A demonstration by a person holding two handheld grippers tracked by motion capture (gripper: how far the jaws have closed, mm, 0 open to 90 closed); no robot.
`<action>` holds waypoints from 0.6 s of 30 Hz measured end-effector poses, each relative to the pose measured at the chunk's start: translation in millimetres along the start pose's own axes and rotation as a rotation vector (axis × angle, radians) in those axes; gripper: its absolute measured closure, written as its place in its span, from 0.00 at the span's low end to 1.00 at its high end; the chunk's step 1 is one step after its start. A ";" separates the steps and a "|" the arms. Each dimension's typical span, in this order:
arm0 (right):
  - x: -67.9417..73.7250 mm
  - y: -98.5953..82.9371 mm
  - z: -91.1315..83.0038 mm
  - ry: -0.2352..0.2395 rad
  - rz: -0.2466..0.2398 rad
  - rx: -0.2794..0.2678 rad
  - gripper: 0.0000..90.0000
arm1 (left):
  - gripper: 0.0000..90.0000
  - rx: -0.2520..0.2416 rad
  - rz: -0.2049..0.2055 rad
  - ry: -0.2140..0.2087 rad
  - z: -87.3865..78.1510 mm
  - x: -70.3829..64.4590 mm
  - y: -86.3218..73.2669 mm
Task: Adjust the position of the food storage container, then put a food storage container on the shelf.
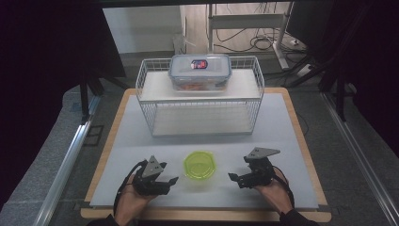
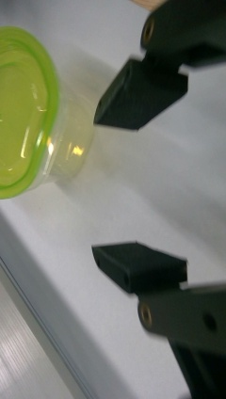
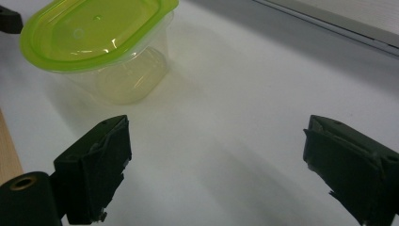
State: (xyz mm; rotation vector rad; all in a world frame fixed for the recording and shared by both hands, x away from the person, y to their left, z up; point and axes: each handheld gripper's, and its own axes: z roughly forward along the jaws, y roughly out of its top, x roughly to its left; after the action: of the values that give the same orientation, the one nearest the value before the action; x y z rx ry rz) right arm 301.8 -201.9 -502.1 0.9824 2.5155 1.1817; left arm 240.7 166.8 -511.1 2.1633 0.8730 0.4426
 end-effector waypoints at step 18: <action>3.2 -0.8 6.5 0.014 0.000 0.022 0.03 | 0.09 -0.033 -0.046 0.004 -10.6 2.7 -13.1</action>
State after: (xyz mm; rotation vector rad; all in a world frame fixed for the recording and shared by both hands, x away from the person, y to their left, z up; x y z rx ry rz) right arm 301.8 -196.3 -506.6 0.9829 2.5445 1.1679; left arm 230.9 180.5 -513.9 2.1082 0.9100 0.4360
